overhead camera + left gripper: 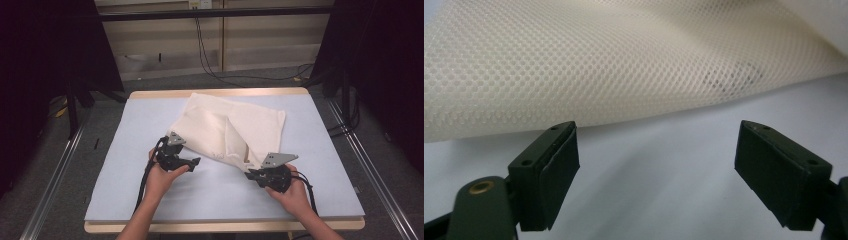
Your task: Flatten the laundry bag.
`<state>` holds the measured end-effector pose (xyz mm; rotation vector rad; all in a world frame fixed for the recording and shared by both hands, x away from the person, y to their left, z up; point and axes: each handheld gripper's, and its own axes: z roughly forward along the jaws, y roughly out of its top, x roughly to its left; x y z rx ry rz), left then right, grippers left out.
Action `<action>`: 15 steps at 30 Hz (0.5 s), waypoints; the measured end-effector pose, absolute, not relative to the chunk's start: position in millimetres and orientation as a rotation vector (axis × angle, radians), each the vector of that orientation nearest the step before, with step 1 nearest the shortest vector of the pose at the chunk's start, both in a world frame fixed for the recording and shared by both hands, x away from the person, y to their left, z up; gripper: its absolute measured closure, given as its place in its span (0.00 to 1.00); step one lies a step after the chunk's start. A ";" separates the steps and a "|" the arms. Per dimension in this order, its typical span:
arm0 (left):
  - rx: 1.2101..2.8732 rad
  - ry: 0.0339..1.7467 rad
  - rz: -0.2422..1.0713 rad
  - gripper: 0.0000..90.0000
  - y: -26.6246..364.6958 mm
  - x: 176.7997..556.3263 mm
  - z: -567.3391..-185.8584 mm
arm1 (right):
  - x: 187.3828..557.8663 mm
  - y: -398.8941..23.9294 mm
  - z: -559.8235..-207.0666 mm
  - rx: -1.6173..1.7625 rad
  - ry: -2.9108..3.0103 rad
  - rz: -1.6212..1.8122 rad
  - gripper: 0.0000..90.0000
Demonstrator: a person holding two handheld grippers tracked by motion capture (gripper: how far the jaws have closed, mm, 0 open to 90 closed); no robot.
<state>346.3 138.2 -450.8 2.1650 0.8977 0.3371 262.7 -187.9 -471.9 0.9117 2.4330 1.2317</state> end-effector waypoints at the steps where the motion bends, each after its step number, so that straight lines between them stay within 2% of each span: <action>1: 2.149 0.894 0.325 0.20 136.9 345.5 -449.2 | 259.7 -186.1 -473.3 0.908 2.450 1.229 0.93; 15: 2.073 0.875 0.250 0.17 121.9 346.7 -440.0 | 252.4 -175.0 -482.1 0.846 2.526 1.193 0.93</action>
